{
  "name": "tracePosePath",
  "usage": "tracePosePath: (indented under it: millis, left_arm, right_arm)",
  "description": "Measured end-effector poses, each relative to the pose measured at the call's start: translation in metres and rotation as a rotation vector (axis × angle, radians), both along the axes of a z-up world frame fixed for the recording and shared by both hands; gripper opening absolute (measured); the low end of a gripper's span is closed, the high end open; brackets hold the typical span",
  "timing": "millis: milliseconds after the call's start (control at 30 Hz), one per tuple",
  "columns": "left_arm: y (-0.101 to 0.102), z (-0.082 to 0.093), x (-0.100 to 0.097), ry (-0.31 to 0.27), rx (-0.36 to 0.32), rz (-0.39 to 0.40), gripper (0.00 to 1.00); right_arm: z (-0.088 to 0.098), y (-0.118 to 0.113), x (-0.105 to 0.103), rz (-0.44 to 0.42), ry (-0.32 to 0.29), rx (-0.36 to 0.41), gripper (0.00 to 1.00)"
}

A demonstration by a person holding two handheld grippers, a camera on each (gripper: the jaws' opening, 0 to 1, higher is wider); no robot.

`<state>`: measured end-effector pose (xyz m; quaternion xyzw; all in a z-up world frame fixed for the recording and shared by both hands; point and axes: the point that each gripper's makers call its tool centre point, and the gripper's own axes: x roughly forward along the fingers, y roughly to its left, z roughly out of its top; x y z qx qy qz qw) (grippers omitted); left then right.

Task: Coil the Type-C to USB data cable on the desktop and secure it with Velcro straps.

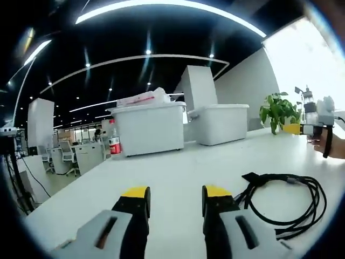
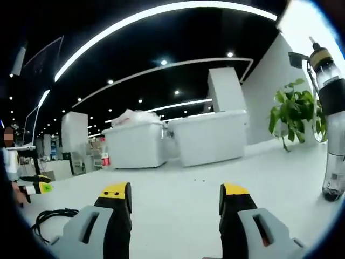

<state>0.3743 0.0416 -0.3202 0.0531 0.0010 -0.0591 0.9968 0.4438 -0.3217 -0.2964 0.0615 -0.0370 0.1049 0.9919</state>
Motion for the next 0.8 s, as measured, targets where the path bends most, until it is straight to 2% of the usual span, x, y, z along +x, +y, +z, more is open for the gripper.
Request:
tracePosePath:
  millis: [133,233,533,667,800]
  left_arm:
    - [0.0003,-0.0021,-0.0015,0.004,0.021,0.009,0.4]
    - [0.0003,-0.0039,-0.0016,0.012,0.014,0.008,0.4]
    - [0.0024,-0.0049,0.0005,0.017,0.007,0.008,0.4]
    - [0.0029,-0.0042,0.0008,0.015,0.004,0.007,0.4]
    - [0.0044,-0.006,0.0006,0.021,0.001,0.01,0.4]
  right_arm:
    - [-0.001,-0.0011,0.0006,-0.001,-0.001,-0.009,0.65]
    - [-0.0017,0.0,0.0016,0.0,-0.006,-0.039,0.65]
    - [-0.0053,0.0056,0.0035,0.021,0.003,-0.039,0.65]
    - [-0.0075,0.0068,0.004,0.02,-0.001,-0.076,0.64]
    - [-0.0077,0.0041,0.0049,0.019,0.007,-0.036,0.64]
